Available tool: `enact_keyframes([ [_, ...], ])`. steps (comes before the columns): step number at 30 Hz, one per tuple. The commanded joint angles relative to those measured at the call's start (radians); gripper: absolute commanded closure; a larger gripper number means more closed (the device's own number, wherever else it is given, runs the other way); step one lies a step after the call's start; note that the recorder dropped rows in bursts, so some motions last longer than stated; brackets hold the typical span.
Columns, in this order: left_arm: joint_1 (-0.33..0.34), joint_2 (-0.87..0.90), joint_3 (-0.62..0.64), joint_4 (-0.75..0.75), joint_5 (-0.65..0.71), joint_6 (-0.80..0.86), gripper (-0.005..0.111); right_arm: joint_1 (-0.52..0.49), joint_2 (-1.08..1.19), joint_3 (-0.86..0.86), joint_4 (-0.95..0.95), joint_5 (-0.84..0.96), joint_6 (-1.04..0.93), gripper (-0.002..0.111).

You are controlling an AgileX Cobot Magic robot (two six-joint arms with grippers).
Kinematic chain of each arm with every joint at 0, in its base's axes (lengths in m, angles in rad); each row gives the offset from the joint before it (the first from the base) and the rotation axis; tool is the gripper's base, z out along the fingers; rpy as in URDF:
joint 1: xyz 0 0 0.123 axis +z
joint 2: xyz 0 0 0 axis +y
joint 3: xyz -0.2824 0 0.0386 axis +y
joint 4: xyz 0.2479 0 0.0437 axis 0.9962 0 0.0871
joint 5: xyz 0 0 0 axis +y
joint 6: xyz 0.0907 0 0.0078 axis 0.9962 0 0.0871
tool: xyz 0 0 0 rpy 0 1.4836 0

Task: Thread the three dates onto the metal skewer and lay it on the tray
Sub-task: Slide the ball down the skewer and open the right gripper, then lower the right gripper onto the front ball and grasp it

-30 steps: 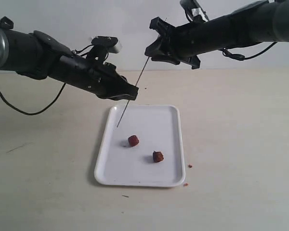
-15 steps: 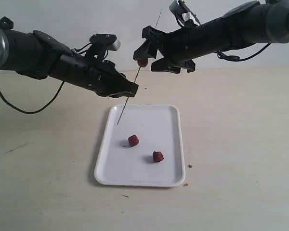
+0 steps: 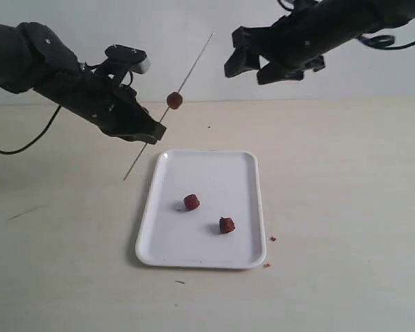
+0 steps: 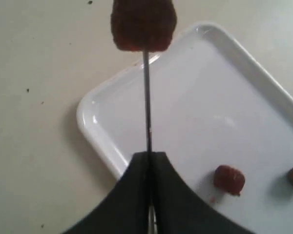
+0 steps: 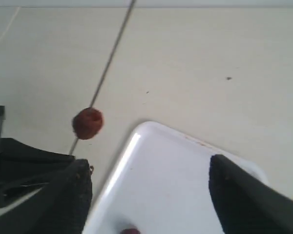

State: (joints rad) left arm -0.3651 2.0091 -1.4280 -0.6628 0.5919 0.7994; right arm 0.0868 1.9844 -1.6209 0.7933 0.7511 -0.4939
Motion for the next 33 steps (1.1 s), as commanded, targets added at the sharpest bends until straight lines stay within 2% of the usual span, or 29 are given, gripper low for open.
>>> enact_keyframes([
  [1, 0.007, -0.054, -0.005, 0.239, 0.122, -0.172, 0.107, -0.014, -0.105, -0.001, -0.371, 0.039, 0.202, 0.042],
  [4, 0.007, -0.068, -0.005, 0.317, 0.246, -0.184, 0.107, -0.014, -0.141, -0.001, -0.404, 0.087, 0.237, 0.042],
  [10, 0.007, -0.070, -0.005, 0.479, 0.281, -0.265, 0.107, 0.052, -0.135, -0.001, -0.497, 0.189, 0.225, 0.042],
  [15, 0.007, -0.070, -0.005, 0.493, 0.350, -0.265, 0.107, 0.105, -0.134, -0.001, -0.533, 0.244, 0.232, 0.042],
  [20, 0.007, -0.070, -0.005, 0.496, 0.413, -0.268, 0.107, 0.185, -0.120, -0.001, -0.675, 0.273, 0.225, 0.042],
  [27, 0.007, -0.070, -0.005, 0.618, 0.411, -0.258, 0.107, 0.210, -0.029, -0.001, -0.722, 0.322, 0.218, 0.042],
  [33, 0.007, -0.070, -0.005, 0.663, 0.308, -0.254, 0.107, 0.210, 0.051, -0.001, -0.658, 0.352, 0.155, 0.042],
])
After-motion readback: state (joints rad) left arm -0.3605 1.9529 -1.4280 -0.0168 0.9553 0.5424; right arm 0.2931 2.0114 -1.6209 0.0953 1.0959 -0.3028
